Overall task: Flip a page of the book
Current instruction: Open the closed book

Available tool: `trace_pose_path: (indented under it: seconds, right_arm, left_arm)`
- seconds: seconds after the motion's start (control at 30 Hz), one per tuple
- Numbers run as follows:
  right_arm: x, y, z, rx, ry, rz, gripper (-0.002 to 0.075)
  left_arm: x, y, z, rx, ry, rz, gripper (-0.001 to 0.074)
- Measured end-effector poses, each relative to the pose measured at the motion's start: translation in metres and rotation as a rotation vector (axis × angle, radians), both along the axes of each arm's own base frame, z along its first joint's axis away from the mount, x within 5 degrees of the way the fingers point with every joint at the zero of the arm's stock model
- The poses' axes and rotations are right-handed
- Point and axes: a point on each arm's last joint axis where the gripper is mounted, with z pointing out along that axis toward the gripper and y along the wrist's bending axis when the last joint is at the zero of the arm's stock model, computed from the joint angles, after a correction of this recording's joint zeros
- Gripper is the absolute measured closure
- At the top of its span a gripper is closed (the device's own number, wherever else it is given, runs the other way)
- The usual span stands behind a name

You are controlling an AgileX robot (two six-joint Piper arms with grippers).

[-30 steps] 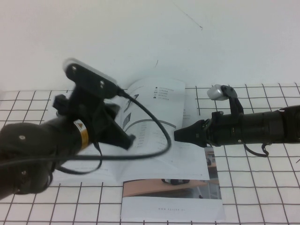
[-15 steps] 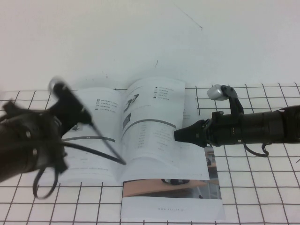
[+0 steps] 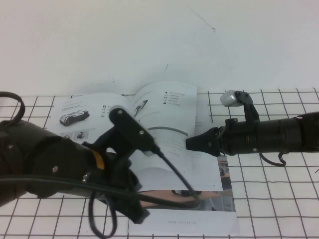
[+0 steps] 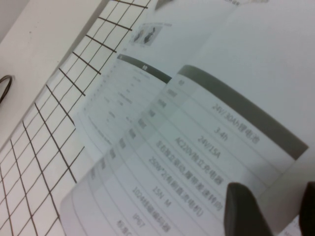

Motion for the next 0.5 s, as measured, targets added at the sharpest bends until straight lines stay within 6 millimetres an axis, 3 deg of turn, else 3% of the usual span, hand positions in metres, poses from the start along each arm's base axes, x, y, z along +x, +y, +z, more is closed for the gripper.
trace_pose_path:
  seconds: [0.2, 0.5]
  right_arm:
    - [0.000, 0.000, 0.000, -0.001, 0.000, -0.001, 0.0467]
    - [0.000, 0.000, 0.000, -0.001, 0.000, -0.001, 0.0467]
  left_arm:
    - [0.001, -0.016, -0.009, -0.116, -0.018, -0.093, 0.0737]
    - [-0.008, -0.031, -0.047, -0.134, -0.303, -0.160, 0.0737]
